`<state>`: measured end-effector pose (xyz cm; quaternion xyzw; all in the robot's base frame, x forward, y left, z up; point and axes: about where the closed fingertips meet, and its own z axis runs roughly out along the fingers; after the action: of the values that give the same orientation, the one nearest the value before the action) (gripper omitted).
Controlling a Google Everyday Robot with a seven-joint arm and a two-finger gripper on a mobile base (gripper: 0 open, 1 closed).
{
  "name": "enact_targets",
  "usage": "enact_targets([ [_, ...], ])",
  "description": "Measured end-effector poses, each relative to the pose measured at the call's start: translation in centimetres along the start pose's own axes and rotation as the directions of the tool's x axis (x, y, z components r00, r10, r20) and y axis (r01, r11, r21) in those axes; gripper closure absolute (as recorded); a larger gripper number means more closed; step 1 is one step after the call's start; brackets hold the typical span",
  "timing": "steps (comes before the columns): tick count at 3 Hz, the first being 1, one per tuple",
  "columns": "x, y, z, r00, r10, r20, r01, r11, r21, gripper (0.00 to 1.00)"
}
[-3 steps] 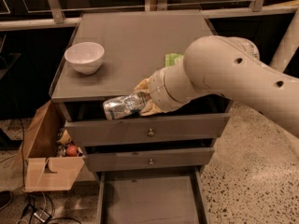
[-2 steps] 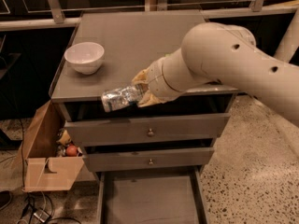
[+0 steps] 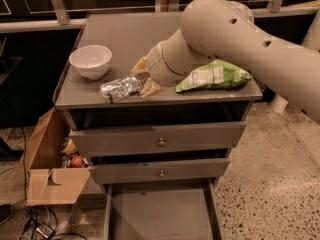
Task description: Pick redbull can from bottom drawer and place on counter
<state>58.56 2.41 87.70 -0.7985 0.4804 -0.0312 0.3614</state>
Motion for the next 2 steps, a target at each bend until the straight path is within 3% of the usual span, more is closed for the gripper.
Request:
enact_targets([
  [2, 0.77, -1.22, 0.47, 1.000, 0.006, 0.004, -0.006, 1.0000, -0.005, 1.00],
])
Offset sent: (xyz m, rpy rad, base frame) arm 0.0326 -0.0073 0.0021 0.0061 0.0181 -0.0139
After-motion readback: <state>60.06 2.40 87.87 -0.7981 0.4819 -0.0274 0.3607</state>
